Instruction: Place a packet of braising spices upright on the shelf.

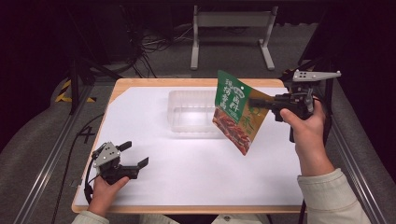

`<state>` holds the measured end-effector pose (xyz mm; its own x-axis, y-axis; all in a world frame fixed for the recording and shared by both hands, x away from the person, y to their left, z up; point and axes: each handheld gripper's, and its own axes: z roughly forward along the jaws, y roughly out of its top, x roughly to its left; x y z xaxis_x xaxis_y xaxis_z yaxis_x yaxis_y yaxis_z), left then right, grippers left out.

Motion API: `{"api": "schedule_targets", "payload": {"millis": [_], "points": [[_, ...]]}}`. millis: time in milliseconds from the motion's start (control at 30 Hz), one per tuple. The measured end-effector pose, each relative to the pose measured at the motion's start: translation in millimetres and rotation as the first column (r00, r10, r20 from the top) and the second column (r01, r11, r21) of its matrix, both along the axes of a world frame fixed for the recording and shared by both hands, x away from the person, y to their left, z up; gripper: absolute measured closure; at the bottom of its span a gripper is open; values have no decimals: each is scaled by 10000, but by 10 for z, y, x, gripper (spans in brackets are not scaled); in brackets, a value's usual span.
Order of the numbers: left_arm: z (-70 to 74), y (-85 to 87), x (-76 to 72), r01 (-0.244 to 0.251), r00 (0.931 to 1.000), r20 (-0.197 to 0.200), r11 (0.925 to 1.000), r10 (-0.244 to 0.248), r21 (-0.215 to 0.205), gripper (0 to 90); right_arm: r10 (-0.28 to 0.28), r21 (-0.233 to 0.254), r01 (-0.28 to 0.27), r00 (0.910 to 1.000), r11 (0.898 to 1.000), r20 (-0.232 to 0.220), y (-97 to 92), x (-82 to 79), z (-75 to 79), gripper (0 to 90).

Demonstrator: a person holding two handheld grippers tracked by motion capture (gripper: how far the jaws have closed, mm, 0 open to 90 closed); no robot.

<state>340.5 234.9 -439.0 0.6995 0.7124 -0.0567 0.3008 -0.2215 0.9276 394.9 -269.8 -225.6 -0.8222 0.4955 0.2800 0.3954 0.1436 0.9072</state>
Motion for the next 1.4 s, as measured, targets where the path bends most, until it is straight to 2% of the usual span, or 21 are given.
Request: {"api": "schedule_targets", "payload": {"millis": [433,633,667,800,1000,1400], "points": [[-19,32,-36,-169,9997,-155,9998,167,-139,58,-33,239,27,9997,9997,247,249,341,88,900],[-17,31,-22,-136,9999,-52,9999,136,30,61,-95,125,90,9993,9999,355,379,516,113,900],[-18,25,-25,-132,9998,-166,9999,132,-2,61,-105,73,102,9993,9999,368,424,574,112,900],[-19,23,-11,-119,9999,-83,9999,120,33,63,-139,37,138,9993,9999,349,486,652,103,900],[-22,20,-3,-118,9998,-142,9999,119,21,65,-181,342,172,9995,9993,251,620,822,89,900],[-20,21,4,-16,9998,-187,9999,13,-170,65,-252,367,238,9990,9990,378,859,1025,88,900]]}}
